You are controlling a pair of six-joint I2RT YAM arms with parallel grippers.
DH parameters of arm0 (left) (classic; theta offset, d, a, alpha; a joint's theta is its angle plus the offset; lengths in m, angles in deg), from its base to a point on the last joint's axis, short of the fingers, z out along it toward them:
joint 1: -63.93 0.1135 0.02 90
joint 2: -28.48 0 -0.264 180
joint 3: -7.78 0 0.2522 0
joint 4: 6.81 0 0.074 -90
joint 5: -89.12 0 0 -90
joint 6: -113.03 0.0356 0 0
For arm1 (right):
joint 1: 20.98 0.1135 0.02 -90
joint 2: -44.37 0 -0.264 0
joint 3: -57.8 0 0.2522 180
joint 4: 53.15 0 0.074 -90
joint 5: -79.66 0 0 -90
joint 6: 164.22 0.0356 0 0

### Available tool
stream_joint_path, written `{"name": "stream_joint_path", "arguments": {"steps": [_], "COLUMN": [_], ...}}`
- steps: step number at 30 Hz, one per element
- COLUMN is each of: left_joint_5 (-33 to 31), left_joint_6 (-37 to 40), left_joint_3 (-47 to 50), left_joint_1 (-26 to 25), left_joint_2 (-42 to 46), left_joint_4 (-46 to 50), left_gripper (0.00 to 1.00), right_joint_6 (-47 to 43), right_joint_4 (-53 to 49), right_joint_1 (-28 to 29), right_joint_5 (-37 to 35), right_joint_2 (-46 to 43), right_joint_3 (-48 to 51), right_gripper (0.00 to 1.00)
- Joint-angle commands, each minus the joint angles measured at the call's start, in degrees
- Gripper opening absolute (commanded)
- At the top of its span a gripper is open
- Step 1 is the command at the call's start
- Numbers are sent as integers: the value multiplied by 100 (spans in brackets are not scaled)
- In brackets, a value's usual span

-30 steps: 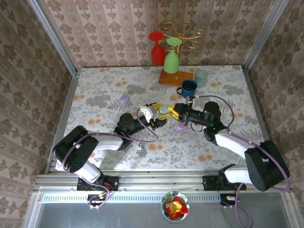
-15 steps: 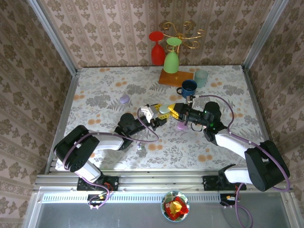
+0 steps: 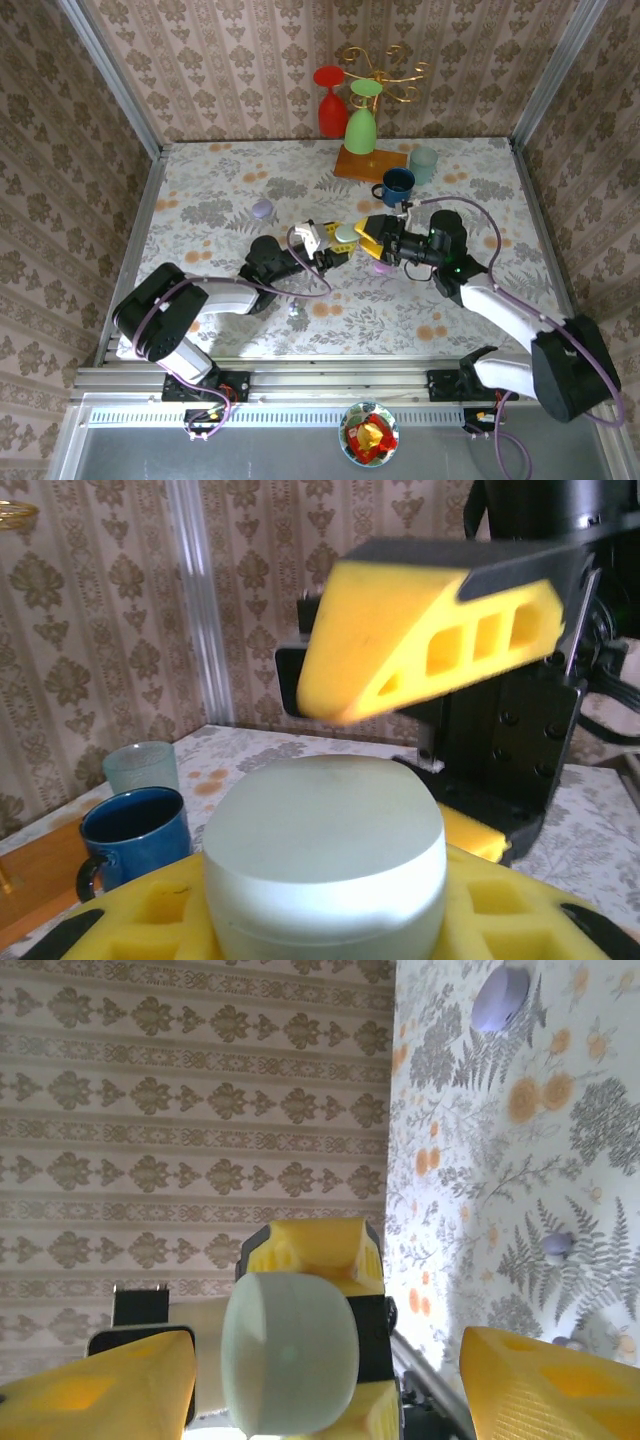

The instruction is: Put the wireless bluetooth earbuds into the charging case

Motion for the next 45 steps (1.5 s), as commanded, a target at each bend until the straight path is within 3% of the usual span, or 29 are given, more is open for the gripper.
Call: {"name": "stream_joint_path", "arguments": {"steps": [1, 6, 10, 16, 24, 29, 45], "left_joint_5": [1174, 2332, 2601, 2540, 2343, 2454, 2641], "left_joint_6": [-293, -990, -1137, -1147, -1131, -1007, -777], "left_joint_3": [-64, -253, -353, -387, -424, -399, -275], "left_joint_1": [236, 493, 492, 475, 415, 391, 387], "left_joint_2": [13, -76, -141, -97, -202, -145, -5], "left_joint_4": [-174, -169, -168, -169, -169, -168, -169], "left_gripper": [26, 25, 23, 24, 24, 24, 26], "right_joint_6": [-2035, -4701, -6602, -7719, -7675, -7246, -6749], "right_joint_4": [-1748, -2968, -3434, -3838, -3636, -3630, -4021], "right_joint_1": [3, 244, 763, 1199, 1295, 1253, 965], "right_joint_5": [-644, -1323, -1888, -2468, -2676, -3187, -2715], "right_joint_2": [-607, -1293, -1423, -847, -689, -719, -392], "right_joint_3": [-402, -805, -1083, -1594, -1660, -1749, -2295], "right_gripper": [74, 75, 79, 79, 79, 79, 78]}}
